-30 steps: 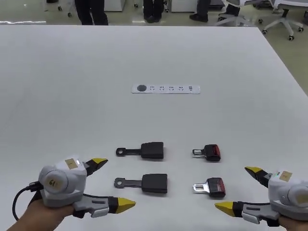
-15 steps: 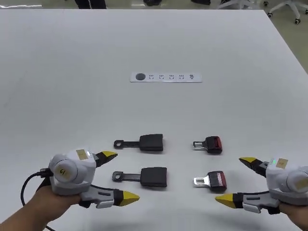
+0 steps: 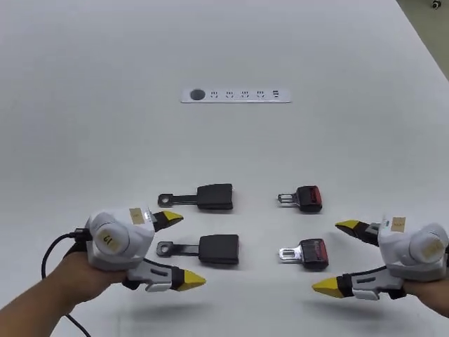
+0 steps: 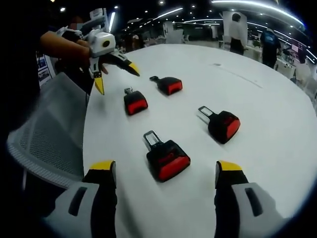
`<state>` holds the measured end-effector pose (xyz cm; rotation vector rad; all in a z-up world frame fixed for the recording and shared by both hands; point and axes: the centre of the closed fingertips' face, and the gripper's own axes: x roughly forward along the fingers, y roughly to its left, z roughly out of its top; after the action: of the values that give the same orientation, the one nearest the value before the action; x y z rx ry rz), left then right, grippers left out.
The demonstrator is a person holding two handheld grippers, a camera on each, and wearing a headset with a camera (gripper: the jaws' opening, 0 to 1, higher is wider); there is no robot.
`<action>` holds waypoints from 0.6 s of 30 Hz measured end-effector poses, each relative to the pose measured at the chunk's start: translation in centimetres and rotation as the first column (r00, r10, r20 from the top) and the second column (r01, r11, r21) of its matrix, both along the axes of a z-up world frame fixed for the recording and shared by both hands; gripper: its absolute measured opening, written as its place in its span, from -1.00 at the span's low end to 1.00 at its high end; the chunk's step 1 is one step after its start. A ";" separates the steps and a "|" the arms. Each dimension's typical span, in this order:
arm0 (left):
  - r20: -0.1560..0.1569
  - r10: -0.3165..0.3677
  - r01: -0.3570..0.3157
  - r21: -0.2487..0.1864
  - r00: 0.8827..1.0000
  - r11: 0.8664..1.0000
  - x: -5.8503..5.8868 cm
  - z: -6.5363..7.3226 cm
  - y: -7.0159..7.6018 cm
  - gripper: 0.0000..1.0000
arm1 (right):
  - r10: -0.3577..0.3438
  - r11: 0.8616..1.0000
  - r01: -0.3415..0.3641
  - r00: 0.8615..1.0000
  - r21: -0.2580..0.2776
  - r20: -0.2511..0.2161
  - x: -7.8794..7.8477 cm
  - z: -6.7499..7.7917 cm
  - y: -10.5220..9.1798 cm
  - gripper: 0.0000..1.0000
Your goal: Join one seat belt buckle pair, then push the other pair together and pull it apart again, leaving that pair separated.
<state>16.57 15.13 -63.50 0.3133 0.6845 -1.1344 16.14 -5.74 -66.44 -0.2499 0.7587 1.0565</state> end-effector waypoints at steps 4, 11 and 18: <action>-0.009 -0.040 0.040 0.018 0.999 0.999 0.2 -0.6 -0.6 0.49 | 0.019 1.000 -0.019 1.000 -0.010 -0.002 0.2 -0.2 0.0 0.64; -0.036 -0.097 0.098 0.050 0.995 0.994 0.4 -2.2 -1.4 0.39 | 0.065 0.997 -0.065 0.998 -0.038 -0.012 0.2 -0.6 0.5 0.59; -0.038 -0.137 0.139 0.051 0.990 0.989 0.7 -2.7 -2.2 0.31 | 0.151 0.985 -0.151 0.989 -0.079 -0.010 -0.4 -1.3 0.9 0.44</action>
<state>17.26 12.95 -66.22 0.3926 0.7336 -1.2570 15.69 -4.84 -67.72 -0.3788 0.7960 1.1711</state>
